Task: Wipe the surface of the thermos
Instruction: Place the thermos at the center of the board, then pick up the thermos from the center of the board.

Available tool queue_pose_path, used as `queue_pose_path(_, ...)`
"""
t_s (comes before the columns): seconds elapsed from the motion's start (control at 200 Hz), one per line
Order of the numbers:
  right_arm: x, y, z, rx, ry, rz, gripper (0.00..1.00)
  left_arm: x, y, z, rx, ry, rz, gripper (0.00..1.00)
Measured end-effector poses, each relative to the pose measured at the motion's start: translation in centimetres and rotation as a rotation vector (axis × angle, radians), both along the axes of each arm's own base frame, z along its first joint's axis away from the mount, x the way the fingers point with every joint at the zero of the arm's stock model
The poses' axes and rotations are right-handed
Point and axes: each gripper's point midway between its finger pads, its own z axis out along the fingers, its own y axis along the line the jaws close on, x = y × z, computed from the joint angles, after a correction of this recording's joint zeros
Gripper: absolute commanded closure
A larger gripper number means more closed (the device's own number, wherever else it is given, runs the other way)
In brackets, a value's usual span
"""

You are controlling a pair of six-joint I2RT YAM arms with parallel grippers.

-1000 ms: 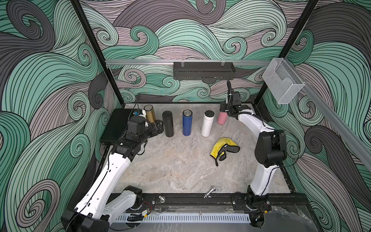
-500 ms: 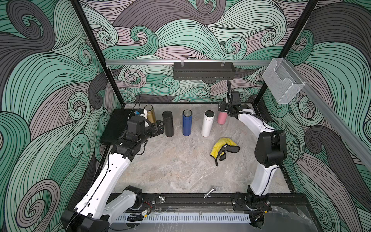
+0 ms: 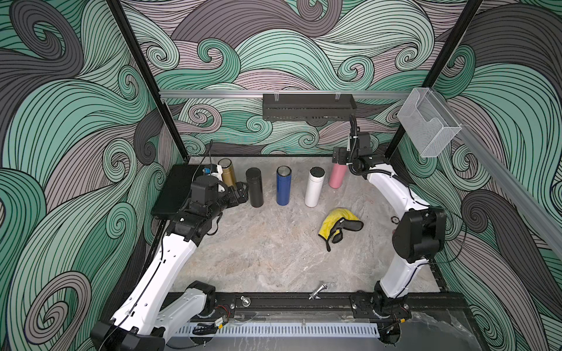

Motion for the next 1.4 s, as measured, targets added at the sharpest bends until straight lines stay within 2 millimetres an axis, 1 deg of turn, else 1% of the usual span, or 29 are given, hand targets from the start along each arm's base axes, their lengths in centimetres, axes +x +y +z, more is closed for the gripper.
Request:
queue_pose_path(0.12, -2.5, 0.1, 3.5, 0.025, -0.046, -0.007, 0.0, 0.6, -0.6, -0.2, 0.006, -0.004, -0.017, 0.01)
queue_pose_path(0.135, -2.8, 0.1, 3.7, 0.027, -0.051, -0.007, 0.0, 0.7, -0.7, -0.3, 0.008, -0.001, -0.02, 0.01)
queue_pose_path(0.185, -4.5, 0.5, 4.9, 0.036, -0.085, -0.009, 0.0, 1.2, -1.0, -0.9, 0.015, 0.009, -0.028, 0.01)
queue_pose_path(0.255, -7.6, 1.4, 5.4, 0.068, -0.113, 0.013, 0.0, 1.8, -1.4, -1.5, 0.024, 0.021, -0.037, 0.01)
queue_pose_path(0.32, -10.2, 2.5, 5.3, 0.114, -0.115, 0.042, 0.0, 2.4, -1.8, -2.1, 0.032, 0.032, -0.045, 0.01)
queue_pose_path(0.36, -11.4, 3.0, 5.2, 0.135, -0.105, 0.055, 0.0, 2.7, -2.1, -2.4, 0.04, 0.037, -0.051, 0.01)
queue_pose_path(0.425, -12.8, 3.7, 5.1, 0.151, -0.093, 0.075, 0.0, 3.2, -2.7, -2.5, 0.064, 0.038, -0.058, 0.01)
queue_pose_path(0.46, -13.5, 4.2, 4.8, 0.154, -0.086, 0.09, 0.0, 3.5, -3.0, -2.5, 0.081, 0.034, -0.058, 0.01)
queue_pose_path(0.52, -15.0, 5.1, 3.5, 0.156, -0.061, 0.123, 0.0, 4.0, -3.7, -2.2, 0.113, 0.021, -0.061, 0.01)
queue_pose_path(0.565, -16.3, 5.9, 2.2, 0.161, -0.033, 0.153, 0.0, 4.3, -4.2, -1.9, 0.142, 0.009, -0.062, 0.01)
queue_pose_path(0.65, -17.9, 6.3, 0.4, 0.168, 0.012, 0.176, 0.01, 5.4, -5.3, -1.5, 0.203, -0.009, -0.053, 0.01)
queue_pose_path(0.705, -18.5, 6.0, -0.3, 0.171, 0.026, 0.169, 0.01, 6.3, -5.9, -1.4, 0.241, -0.015, -0.039, 0.01)
queue_pose_path(0.776, -18.9, 5.5, -0.6, 0.173, 0.031, 0.156, 0.02, 7.3, -6.2, -1.9, 0.281, -0.008, -0.009, 0.01)
queue_pose_path(0.891, -19.3, 5.3, 0.0, 0.183, 0.011, 0.156, 0.02, 8.7, -5.5, -3.6, 0.349, 0.026, 0.057, 0.01)
queue_pose_path(0.951, -19.4, 5.3, 0.2, 0.186, 0.005, 0.156, 0.02, 9.1, -5.2, -4.5, 0.377, 0.045, 0.078, 0.01)
queue_pose_path(1.046, -19.4, 5.3, 0.2, 0.186, 0.005, 0.157, 0.02, 9.5, -4.9, -5.5, 0.401, 0.058, 0.097, 0.01)
queue_pose_path(1.236, -19.4, 5.1, 0.2, 0.179, 0.002, 0.146, 0.03, 10.4, -4.9, -6.1, 0.407, 0.027, 0.123, 0.02)
queue_pose_path(1.401, -19.4, 4.9, -0.3, 0.172, 0.011, 0.141, 0.03, 11.1, -5.1, -8.4, 0.424, 0.033, 0.124, 0.04)
